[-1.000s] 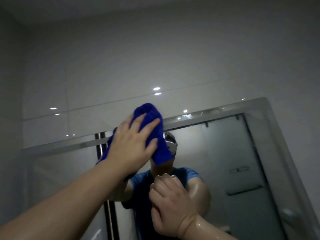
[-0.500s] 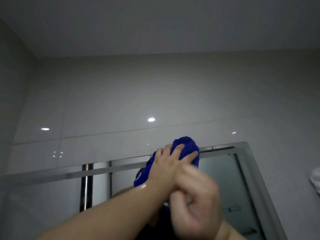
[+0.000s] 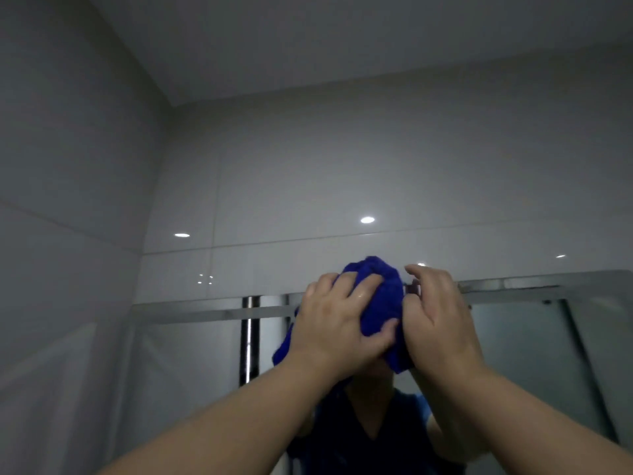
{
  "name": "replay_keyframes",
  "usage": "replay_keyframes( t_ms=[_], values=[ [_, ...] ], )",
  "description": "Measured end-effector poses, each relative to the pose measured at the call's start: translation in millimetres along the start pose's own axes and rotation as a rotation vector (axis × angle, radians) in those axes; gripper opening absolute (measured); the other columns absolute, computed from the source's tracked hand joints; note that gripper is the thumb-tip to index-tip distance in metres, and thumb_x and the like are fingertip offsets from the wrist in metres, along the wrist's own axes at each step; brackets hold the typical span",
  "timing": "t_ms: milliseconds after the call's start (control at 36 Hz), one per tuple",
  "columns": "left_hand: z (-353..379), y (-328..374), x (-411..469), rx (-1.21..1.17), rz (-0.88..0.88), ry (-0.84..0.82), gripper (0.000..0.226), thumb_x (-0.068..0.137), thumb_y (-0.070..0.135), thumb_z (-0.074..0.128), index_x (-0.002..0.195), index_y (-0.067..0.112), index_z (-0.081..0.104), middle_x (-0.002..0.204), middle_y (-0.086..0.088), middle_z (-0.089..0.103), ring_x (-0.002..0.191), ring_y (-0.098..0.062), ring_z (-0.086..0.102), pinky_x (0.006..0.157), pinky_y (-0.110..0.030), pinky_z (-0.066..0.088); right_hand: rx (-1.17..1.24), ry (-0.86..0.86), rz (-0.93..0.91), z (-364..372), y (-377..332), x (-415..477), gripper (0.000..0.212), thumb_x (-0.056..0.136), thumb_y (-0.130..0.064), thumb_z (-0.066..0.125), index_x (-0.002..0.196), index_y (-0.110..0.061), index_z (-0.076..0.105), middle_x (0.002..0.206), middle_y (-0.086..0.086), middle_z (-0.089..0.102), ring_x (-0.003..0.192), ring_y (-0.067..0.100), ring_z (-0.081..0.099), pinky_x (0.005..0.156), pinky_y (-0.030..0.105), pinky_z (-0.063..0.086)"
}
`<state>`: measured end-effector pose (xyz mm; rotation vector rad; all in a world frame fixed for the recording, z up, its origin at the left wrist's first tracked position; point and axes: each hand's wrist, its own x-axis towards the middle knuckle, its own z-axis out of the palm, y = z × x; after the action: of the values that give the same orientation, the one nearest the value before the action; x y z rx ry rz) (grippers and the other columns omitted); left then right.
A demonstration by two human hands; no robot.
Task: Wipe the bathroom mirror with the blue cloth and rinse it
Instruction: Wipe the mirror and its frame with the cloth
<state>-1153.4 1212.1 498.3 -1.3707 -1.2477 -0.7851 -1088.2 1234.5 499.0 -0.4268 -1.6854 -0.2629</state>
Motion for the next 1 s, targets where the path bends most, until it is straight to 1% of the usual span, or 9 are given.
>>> replay_keyframes(
  t_ms=[28,111,139,194,278,417,583,806,1000],
  values=[
    [-7,-14,-7,0.041,-0.026,0.020,0.070,0.090,0.072,0.051,0.150,0.035,0.051,0.138,0.007,0.060,0.128,-0.021,0.051,0.111,-0.042,0.041,-0.085,0.014,0.027,-57,63,-5,0.046,0.094,-0.033,0.040,0.133,-0.020,0.061,0.126,-0.002,0.060,0.120,0.019,0.055,0.109,0.043,0.047],
    [-22,-58,-26,0.069,-0.069,0.044,0.069,0.091,0.072,0.055,0.147,0.031,0.055,0.135,0.006,0.062,0.125,-0.020,0.053,0.112,-0.041,0.040,-0.236,0.085,0.074,-50,97,-21,0.035,0.093,-0.034,0.043,0.122,-0.023,0.060,0.113,-0.002,0.058,0.108,0.020,0.051,0.105,0.046,0.045],
    [-29,-74,-32,0.084,-0.082,0.043,0.068,0.091,0.071,0.056,0.146,0.030,0.055,0.134,0.005,0.062,0.124,-0.021,0.054,0.111,-0.042,0.041,-0.252,0.028,0.079,-49,97,-16,0.032,0.093,-0.034,0.042,0.118,-0.024,0.060,0.108,-0.003,0.056,0.104,0.019,0.049,0.102,0.045,0.043],
    [-43,-107,-43,0.103,-0.124,0.035,0.066,0.090,0.067,0.059,0.143,0.027,0.058,0.130,0.002,0.064,0.119,-0.024,0.056,0.109,-0.043,0.043,-0.276,0.048,-0.011,-42,99,-10,0.031,0.093,-0.033,0.041,0.115,-0.025,0.060,0.101,-0.005,0.053,0.097,0.017,0.046,0.098,0.045,0.041],
    [-63,-161,-64,0.139,-0.215,0.046,0.062,0.089,0.061,0.059,0.138,0.023,0.061,0.123,-0.001,0.067,0.112,-0.027,0.059,0.106,-0.045,0.046,-0.249,0.018,-0.029,-52,124,-5,0.034,0.093,-0.032,0.042,0.119,-0.023,0.063,0.100,-0.008,0.049,0.095,0.015,0.045,0.095,0.044,0.040],
    [-93,-220,-85,0.174,-0.323,-0.002,0.059,0.091,0.062,0.050,0.135,0.023,0.060,0.119,-0.001,0.066,0.109,-0.026,0.059,0.101,-0.046,0.049,-0.287,0.091,-0.129,-41,127,-6,0.029,0.091,-0.030,0.047,0.116,-0.023,0.061,0.098,-0.005,0.052,0.093,0.020,0.050,0.092,0.045,0.040],
    [-91,-223,-86,0.152,-0.335,0.039,0.055,0.092,0.060,0.048,0.130,0.022,0.062,0.113,-0.002,0.068,0.101,-0.027,0.061,0.093,-0.048,0.051,-0.284,0.097,-0.139,-43,128,-6,0.027,0.090,-0.028,0.051,0.113,-0.021,0.062,0.097,-0.001,0.056,0.093,0.024,0.051,0.092,0.046,0.041],
    [-73,-215,-86,0.229,-0.361,0.176,0.055,0.095,0.054,0.043,0.123,0.012,0.066,0.110,-0.013,0.069,0.096,-0.038,0.063,0.085,-0.052,0.050,-0.254,0.162,-0.173,-38,133,-8,0.027,0.089,-0.026,0.051,0.111,-0.020,0.065,0.095,-0.001,0.057,0.091,0.026,0.052,0.092,0.045,0.041],
    [-56,-181,-77,0.270,-0.506,0.242,0.054,0.099,0.050,0.040,0.133,0.013,0.059,0.118,-0.017,0.067,0.108,-0.043,0.058,0.097,-0.058,0.046,-0.251,0.160,-0.174,-36,134,-9,0.030,0.092,-0.029,0.047,0.113,-0.019,0.066,0.098,0.000,0.060,0.093,0.026,0.052,0.093,0.044,0.041]
  ],
)
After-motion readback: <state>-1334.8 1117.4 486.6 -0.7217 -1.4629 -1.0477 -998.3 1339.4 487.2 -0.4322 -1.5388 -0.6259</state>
